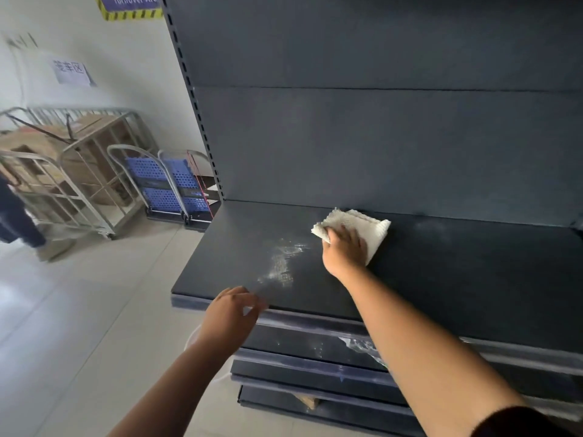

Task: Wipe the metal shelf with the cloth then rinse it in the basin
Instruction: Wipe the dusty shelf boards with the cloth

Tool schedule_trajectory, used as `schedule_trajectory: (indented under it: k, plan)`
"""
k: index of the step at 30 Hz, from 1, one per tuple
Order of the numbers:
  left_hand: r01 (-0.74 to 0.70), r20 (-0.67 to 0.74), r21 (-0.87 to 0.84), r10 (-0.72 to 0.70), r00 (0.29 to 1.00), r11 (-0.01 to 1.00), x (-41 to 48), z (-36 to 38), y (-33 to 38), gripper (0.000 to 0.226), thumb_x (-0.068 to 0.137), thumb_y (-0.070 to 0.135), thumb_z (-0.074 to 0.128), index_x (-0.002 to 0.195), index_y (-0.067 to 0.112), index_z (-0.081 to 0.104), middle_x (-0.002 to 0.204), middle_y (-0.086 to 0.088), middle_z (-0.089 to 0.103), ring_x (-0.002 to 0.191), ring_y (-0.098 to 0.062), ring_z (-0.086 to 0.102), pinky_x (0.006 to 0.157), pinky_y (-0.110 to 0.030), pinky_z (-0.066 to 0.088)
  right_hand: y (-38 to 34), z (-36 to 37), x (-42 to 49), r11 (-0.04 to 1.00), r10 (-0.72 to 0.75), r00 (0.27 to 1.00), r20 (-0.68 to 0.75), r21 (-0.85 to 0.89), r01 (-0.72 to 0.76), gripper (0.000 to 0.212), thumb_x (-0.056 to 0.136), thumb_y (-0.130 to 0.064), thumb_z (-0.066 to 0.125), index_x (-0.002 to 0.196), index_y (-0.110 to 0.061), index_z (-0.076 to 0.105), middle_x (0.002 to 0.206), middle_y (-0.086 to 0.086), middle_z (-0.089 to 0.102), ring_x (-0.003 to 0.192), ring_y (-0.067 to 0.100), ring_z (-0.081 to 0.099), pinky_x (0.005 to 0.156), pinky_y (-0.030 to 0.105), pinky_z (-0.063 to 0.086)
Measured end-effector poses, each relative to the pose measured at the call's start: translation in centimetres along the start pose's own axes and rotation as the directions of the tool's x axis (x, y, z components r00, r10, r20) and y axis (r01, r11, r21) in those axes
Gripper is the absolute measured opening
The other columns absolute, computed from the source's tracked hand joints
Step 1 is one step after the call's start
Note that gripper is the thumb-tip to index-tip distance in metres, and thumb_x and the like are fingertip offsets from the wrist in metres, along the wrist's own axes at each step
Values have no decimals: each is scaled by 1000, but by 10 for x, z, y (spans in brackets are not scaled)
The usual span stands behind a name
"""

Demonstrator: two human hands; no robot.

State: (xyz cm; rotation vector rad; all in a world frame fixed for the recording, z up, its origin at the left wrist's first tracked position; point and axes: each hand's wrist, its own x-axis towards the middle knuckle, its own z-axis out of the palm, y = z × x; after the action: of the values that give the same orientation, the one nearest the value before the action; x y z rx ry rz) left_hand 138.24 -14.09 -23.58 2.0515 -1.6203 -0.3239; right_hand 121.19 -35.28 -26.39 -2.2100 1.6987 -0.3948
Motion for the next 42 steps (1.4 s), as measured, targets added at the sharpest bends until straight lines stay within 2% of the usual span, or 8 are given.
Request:
schedule_trajectory:
  k: [4,12,16,20,27,33,37,42]
  plan:
    - [-5,17,0,5,1000,1000,-2,1,-5,12,82,23,70,80,34,74,81,14,65,79,-12,56,68,-30,50,-88,15,-7,863,-99,984,150,505,10,35,97,-30,40,126,-17,54,125,15,59,112,33,52,94,36,39]
    - [-64,149,18,61,987,998,9,-6,-7,14,82,22,65,82,34,74,80,14,60,83,-13,57,71,-25,43,-65,-53,5,-111,245,959,140,987,-116,19,97,-32,45,114,-31,54,116,2,65,106,24,63,94,45,51]
    - [-88,215,-15,90,972,996,12,-11,-11,20,81,20,60,86,35,73,88,19,63,89,-9,58,77,-23,46,20,-106,3,67,440,890,-118,993,99,26,97,-32,45,122,-30,52,121,0,64,106,20,64,90,39,53]
    - [-137,248,-20,138,959,990,18,-14,-15,19,82,22,61,87,35,73,96,17,68,88,-8,60,81,-28,52,109,-144,-10,662,514,705,-489,749,37,35,94,-35,39,127,-27,47,120,0,61,112,27,58,91,33,45]
    - [-144,330,-46,151,932,989,33,-20,-18,18,81,24,64,84,38,74,79,25,67,72,4,62,62,-4,37,162,-98,12,937,347,872,-344,96,-335,36,98,-25,38,131,-15,48,127,19,57,110,38,56,97,42,42]
    - [-109,335,-172,162,928,979,36,-29,-28,26,77,11,70,78,37,75,68,44,59,70,8,63,66,-3,46,2,-14,45,971,-108,992,-67,-220,91,40,92,-41,32,120,-28,57,135,0,53,127,28,44,106,48,33]
    - [-119,302,-217,182,936,969,33,-41,-35,34,75,2,69,76,34,75,70,35,65,68,3,65,66,-4,46,-118,40,29,949,-182,970,164,287,130,37,95,-40,37,127,-27,50,132,6,56,118,32,51,99,39,39]
    - [-141,286,-140,176,942,980,33,-61,-53,32,76,5,69,69,36,69,70,15,65,64,-2,61,65,-10,46,-168,23,30,420,68,976,209,881,-218,36,95,-34,43,127,-20,52,125,7,59,101,21,57,82,21,49]
